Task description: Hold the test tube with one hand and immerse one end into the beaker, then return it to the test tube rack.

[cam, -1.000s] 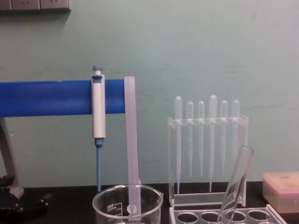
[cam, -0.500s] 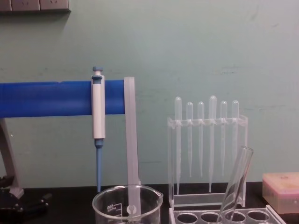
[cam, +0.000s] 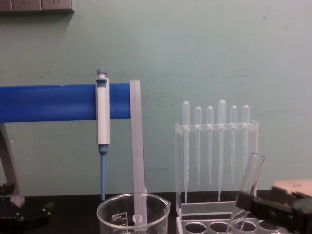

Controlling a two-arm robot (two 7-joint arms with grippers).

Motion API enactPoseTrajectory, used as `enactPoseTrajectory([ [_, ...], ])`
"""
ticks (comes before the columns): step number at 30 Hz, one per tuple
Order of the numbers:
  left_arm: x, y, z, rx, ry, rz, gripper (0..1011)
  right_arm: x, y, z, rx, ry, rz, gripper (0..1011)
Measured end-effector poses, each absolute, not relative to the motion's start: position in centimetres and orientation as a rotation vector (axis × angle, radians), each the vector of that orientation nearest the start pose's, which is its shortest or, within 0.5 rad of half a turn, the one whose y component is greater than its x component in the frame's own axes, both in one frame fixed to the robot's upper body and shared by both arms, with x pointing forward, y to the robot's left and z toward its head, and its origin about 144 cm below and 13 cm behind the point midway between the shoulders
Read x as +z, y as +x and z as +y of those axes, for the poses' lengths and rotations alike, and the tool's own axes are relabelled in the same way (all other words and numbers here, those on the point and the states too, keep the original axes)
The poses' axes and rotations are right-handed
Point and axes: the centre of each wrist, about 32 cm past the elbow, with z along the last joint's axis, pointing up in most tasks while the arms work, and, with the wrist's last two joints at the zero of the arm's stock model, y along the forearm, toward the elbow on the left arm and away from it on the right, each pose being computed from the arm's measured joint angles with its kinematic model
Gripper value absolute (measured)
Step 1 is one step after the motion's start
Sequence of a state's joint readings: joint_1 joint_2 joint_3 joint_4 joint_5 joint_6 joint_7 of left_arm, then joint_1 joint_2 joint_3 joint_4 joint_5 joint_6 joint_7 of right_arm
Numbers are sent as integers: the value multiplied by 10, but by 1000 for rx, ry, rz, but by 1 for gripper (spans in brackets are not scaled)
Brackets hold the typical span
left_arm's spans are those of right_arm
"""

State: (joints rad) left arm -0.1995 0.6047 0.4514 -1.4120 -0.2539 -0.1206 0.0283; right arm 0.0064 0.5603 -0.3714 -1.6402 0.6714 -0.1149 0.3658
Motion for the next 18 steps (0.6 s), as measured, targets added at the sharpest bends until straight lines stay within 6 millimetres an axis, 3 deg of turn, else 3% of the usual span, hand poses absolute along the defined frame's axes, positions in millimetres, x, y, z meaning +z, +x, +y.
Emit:
enactPoseTrajectory([
  [13,1140,489,310,1248,304,-285,1000,1150,476,-241,-908,166,173,1003],
  [18,1140,489,310,1248,304,-285,1000,1147,480,-235,-914,166,193,915],
])
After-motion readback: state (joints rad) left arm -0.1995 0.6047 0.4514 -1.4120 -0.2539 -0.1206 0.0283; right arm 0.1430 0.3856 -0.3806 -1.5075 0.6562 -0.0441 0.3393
